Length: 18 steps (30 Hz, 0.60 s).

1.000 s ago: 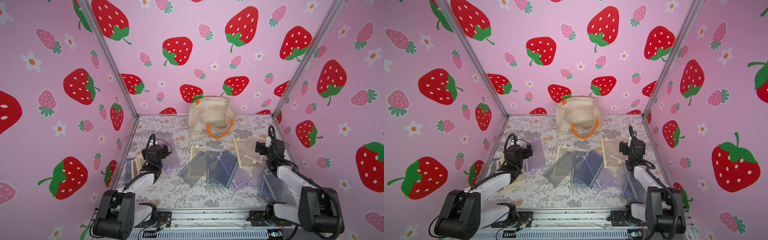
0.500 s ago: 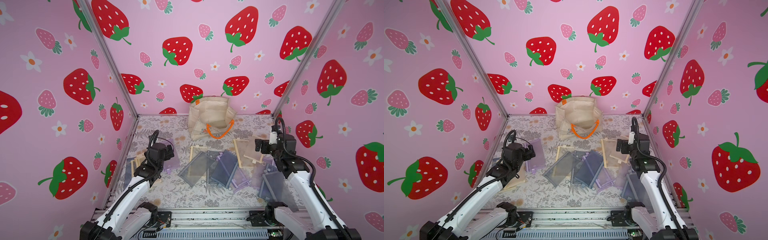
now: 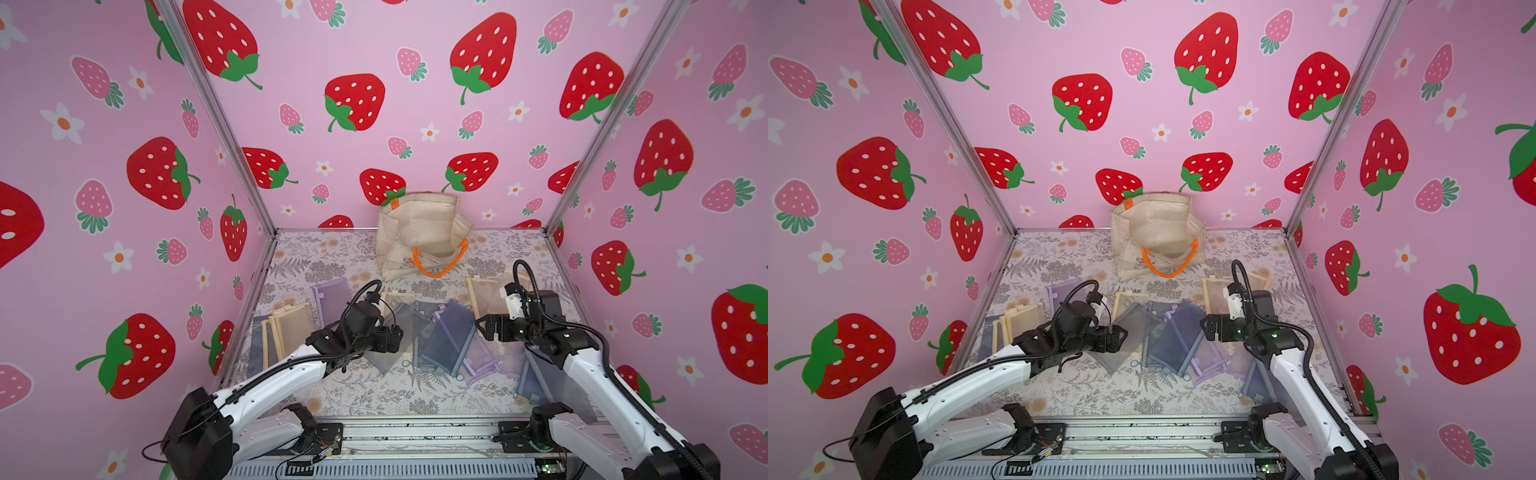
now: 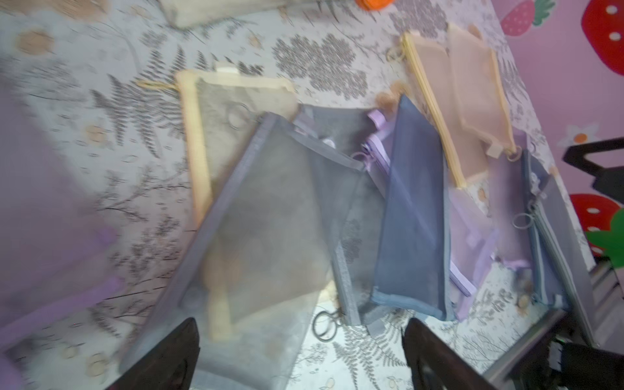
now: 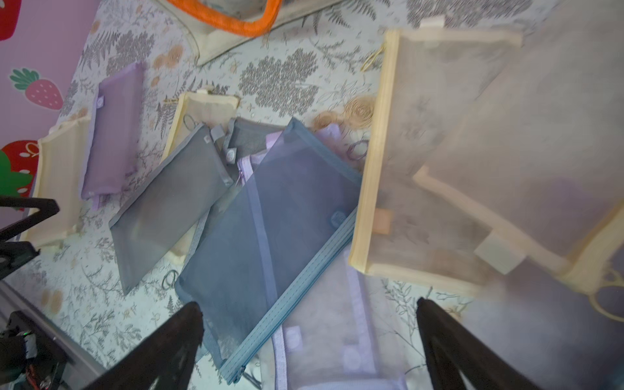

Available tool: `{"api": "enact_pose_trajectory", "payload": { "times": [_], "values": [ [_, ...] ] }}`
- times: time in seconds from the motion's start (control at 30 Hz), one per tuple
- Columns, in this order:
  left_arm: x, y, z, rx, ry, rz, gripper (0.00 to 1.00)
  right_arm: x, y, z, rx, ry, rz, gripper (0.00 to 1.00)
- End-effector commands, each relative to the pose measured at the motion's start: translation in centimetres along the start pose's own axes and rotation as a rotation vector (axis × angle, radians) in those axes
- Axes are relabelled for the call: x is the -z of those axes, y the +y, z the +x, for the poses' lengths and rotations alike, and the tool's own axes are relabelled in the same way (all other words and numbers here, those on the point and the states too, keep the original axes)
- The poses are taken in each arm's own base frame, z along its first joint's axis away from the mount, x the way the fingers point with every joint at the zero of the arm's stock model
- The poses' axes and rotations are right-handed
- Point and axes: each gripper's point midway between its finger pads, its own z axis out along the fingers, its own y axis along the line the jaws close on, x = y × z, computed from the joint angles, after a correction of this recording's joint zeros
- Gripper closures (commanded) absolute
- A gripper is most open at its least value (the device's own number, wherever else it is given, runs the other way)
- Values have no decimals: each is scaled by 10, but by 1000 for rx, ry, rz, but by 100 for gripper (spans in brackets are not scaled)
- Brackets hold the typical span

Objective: Put the pencil pouch into the canvas bag
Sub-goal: Pick up the pencil pouch.

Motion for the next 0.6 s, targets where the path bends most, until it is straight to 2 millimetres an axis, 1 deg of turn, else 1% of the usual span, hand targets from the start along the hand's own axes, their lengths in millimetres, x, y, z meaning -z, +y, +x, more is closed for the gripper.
{"api": "enact_pose_trajectory", "payload": {
  "times": [0.0,0.03,0.07,0.13,0.27,0.37,0.43,0.57],
  "values": [
    [-14,-51,-22,8,-29,170,10,-11,22,3,-41,-3,-116,1],
    [-22,-63,-22,5,-15,222,11,-17,23,8,-51,9,-128,1],
    [-30,-68,-22,6,-1,237,12,-22,23,13,-59,22,-132,1],
    [-48,-74,-22,-2,33,238,15,-31,21,20,-74,38,-138,1],
    [-76,-81,-18,-7,80,244,20,-42,20,28,-75,60,-142,1],
    [-90,-87,-14,-12,108,256,24,-48,20,32,-78,66,-152,0],
    [-98,-88,-10,-17,121,251,27,-53,19,35,-85,71,-156,0],
    [-114,-88,-2,-3,149,255,34,-65,15,43,-98,96,-156,4]
  ]
}}
